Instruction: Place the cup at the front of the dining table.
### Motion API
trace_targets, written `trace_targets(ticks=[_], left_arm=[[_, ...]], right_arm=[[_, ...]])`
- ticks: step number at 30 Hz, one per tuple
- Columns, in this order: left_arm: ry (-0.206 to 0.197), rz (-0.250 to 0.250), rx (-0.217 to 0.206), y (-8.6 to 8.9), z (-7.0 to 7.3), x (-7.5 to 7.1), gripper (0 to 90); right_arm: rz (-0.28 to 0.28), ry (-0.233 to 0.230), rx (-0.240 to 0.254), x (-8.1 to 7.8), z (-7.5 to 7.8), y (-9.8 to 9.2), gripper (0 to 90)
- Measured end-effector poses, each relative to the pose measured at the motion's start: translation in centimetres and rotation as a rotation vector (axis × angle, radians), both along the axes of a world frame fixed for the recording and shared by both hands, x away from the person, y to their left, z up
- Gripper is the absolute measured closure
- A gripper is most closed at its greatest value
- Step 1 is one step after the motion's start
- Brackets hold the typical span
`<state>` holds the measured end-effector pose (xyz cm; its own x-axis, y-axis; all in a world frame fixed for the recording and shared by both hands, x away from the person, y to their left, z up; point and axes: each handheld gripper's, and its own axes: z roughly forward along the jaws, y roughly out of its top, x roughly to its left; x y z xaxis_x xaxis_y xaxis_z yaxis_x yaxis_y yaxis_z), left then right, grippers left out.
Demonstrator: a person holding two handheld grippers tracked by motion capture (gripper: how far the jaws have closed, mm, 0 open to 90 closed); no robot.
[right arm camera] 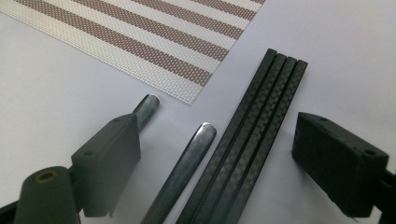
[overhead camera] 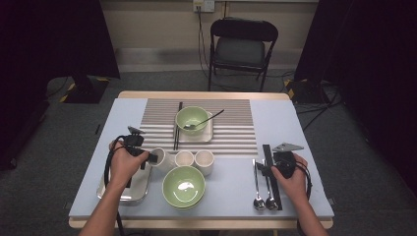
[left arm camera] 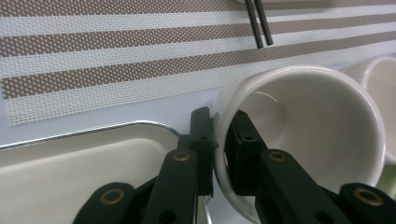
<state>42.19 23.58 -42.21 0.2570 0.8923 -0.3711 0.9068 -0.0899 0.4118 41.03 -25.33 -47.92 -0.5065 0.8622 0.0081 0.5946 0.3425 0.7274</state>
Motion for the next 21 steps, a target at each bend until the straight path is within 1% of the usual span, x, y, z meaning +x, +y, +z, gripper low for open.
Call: trace_targets(ticks=[3,5,6,8,10,12,14,15,16,17,19,21], left_arm=[[-0.012,0.017,0.022,0.2,0.3,0.0,82.1],[-0.005,0.014,0.004,0.4,0.4,0.0,82.3],[-0.004,0.009,-0.016,0.5,0.4,0.0,82.3],[0.002,0.015,-0.03,0.7,0.5,0.0,82.4],[-0.002,0.02,-0.037,0.7,0.6,0.0,82.6],[-0.008,0.014,-0.033,0.9,0.8,0.0,82.7],[-0.012,0.024,-0.035,1.0,1.0,0.0,82.7],[-0.006,0.027,-0.038,1.0,1.0,0.0,82.8],[-0.008,0.024,-0.032,1.1,1.1,0.0,82.9],[-0.012,0.034,-0.032,1.0,1.2,0.0,82.9],[-0.011,0.028,-0.039,1.2,1.4,0.0,82.9],[-0.015,0.033,-0.036,1.3,1.6,0.0,82.9]], right_arm=[[-0.002,0.002,0.001,0.0,0.0,0.0,14.2],[-0.002,0.002,0.001,0.0,0.0,0.0,14.2],[0.0,0.001,0.0,0.0,0.0,0.0,14.2],[-0.001,0.0,0.001,0.0,0.0,0.0,14.2],[-0.002,0.001,0.001,0.0,0.0,0.0,14.2],[-0.001,0.0,0.001,0.0,0.0,0.0,14.2],[0.0,0.0,0.0,0.0,0.0,0.0,14.2],[-0.001,0.0,0.001,0.0,0.0,0.0,14.2],[-0.001,0.0,0.001,0.0,0.0,0.0,14.2],[-0.001,0.0,0.0,0.0,0.0,0.0,14.2],[0.0,0.0,0.0,0.0,0.0,0.0,14.2],[-0.003,0.003,0.002,0.0,0.0,0.0,14.2]])
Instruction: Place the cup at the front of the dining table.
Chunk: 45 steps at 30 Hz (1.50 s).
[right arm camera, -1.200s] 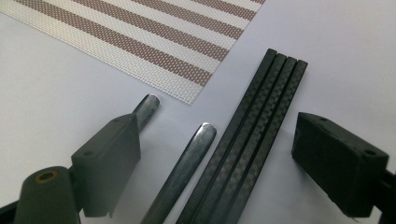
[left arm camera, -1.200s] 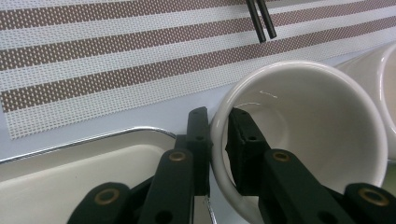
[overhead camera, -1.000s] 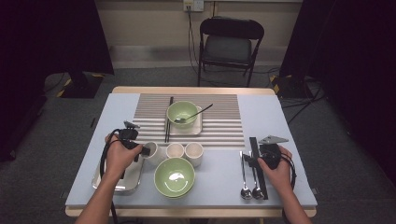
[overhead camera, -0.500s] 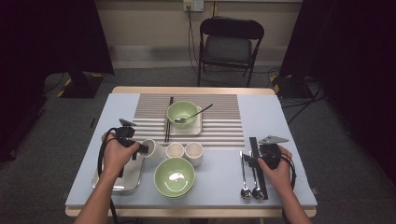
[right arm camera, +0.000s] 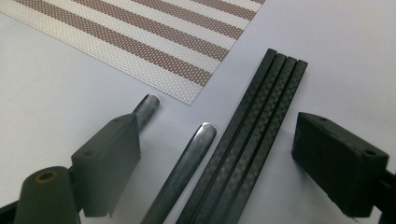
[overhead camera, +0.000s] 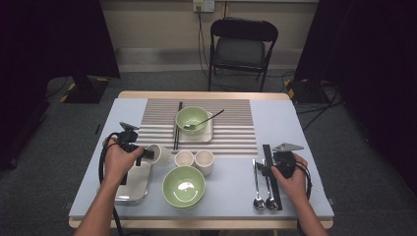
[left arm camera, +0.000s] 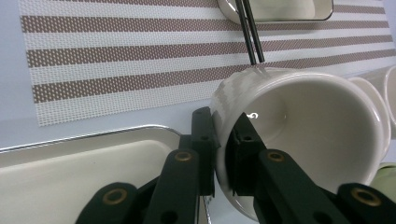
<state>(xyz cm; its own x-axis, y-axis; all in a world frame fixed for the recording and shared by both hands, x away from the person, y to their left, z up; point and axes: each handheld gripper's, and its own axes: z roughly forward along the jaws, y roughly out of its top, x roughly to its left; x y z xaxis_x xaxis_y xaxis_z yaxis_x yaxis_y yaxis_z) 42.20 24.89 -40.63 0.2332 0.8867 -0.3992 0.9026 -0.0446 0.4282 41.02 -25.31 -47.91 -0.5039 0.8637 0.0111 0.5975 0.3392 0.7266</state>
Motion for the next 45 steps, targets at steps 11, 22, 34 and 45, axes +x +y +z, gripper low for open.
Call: trace_targets(ticks=[11,22,34,45], left_arm=[[-0.002,0.007,-0.015,0.2,0.4,0.2,83.0],[-0.001,0.02,-0.009,0.4,0.8,0.5,83.0],[0.004,0.031,-0.018,0.2,1.0,0.9,83.1],[-0.002,0.035,-0.01,0.4,1.1,1.3,83.1]], right_arm=[[0.002,-0.002,-0.001,0.0,0.0,0.0,14.2],[0.001,-0.001,-0.001,0.0,0.0,0.0,14.2],[0.002,-0.002,-0.001,0.0,0.0,0.0,14.2],[0.001,0.0,0.0,0.0,0.0,0.0,14.2]])
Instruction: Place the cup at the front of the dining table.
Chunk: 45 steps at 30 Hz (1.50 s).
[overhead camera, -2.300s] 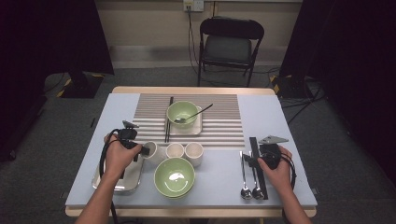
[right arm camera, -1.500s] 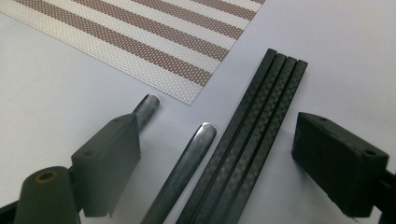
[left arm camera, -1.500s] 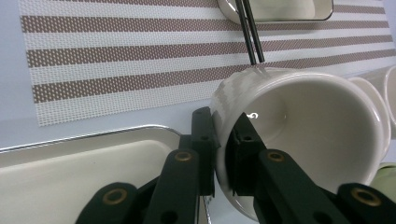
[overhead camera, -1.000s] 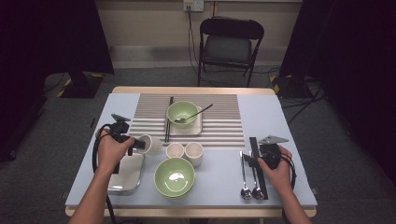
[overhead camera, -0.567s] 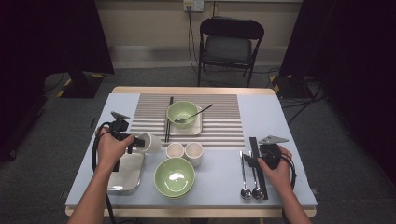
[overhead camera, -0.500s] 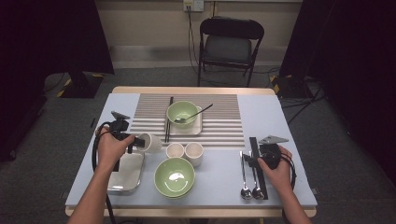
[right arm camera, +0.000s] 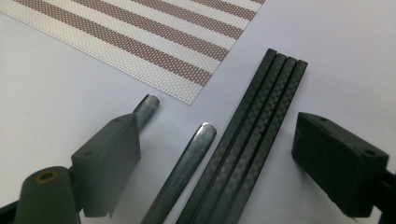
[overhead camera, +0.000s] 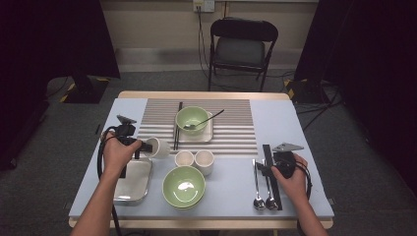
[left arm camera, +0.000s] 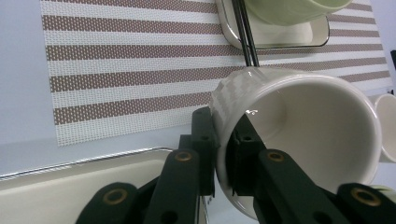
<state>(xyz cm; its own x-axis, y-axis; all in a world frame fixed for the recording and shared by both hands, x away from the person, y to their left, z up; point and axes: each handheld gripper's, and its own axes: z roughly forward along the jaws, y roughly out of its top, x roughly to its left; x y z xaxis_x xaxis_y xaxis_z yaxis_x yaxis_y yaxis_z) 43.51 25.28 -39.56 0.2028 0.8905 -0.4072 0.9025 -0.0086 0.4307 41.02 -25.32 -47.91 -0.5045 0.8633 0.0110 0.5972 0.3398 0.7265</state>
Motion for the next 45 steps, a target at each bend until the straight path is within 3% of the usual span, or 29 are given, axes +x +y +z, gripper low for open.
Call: trace_targets(ticks=[45], left_arm=[[-0.004,0.024,-0.035,-0.3,0.8,1.8,83.1]], right_arm=[[0.0,0.0,0.001,0.0,0.0,0.0,14.2]])
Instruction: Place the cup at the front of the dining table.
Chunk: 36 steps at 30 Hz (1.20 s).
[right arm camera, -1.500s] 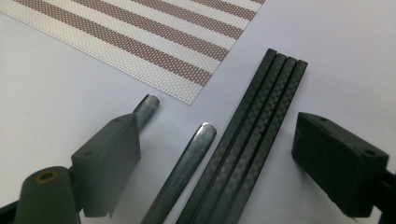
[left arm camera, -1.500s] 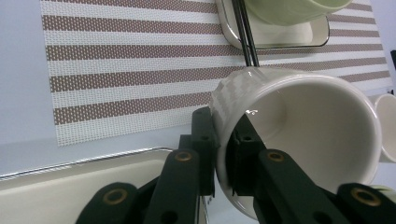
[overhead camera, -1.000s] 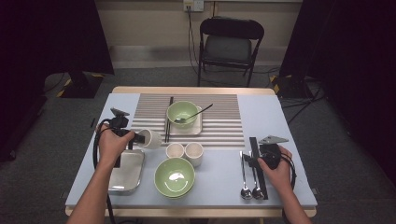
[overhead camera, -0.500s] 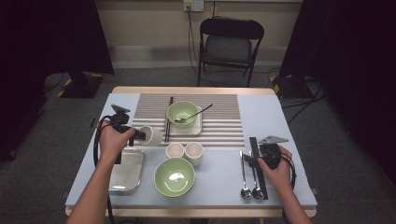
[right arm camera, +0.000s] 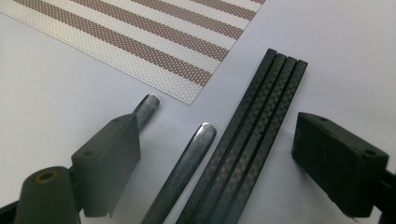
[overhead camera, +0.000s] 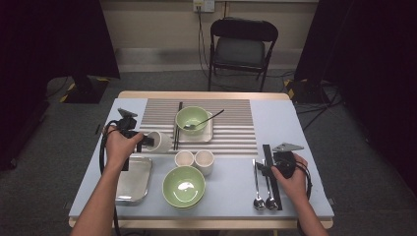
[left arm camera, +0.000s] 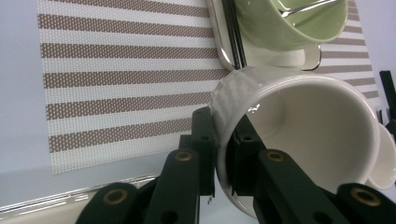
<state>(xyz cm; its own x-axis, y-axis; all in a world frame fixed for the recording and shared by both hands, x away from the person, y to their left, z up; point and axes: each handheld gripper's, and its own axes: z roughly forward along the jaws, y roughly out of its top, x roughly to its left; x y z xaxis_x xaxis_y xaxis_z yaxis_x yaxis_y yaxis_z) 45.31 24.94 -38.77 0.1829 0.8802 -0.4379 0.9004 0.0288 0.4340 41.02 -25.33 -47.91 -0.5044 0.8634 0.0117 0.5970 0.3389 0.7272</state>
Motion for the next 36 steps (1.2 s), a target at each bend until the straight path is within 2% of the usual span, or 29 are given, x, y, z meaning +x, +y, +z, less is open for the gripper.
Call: trace_targets(ticks=[16,19,29,31,36], left_arm=[[-0.002,-0.004,-0.003,-0.3,0.4,0.6,83.1],[-0.005,0.003,-0.021,-0.2,0.4,0.8,83.1],[0.001,0.028,-0.023,0.0,0.3,1.0,83.1],[-0.005,0.025,-0.013,0.0,0.3,1.1,83.1],[-0.001,0.032,-0.025,0.0,0.3,1.2,83.1]], right_arm=[[0.0,0.0,0.0,0.0,0.0,0.0,14.2],[0.001,0.0,-0.001,0.0,0.0,0.0,14.2],[0.0,0.0,-0.002,0.0,0.0,0.0,14.2],[0.0,0.0,0.0,0.0,0.0,0.0,14.2],[-0.001,0.001,-0.001,0.0,0.0,0.0,14.2]])
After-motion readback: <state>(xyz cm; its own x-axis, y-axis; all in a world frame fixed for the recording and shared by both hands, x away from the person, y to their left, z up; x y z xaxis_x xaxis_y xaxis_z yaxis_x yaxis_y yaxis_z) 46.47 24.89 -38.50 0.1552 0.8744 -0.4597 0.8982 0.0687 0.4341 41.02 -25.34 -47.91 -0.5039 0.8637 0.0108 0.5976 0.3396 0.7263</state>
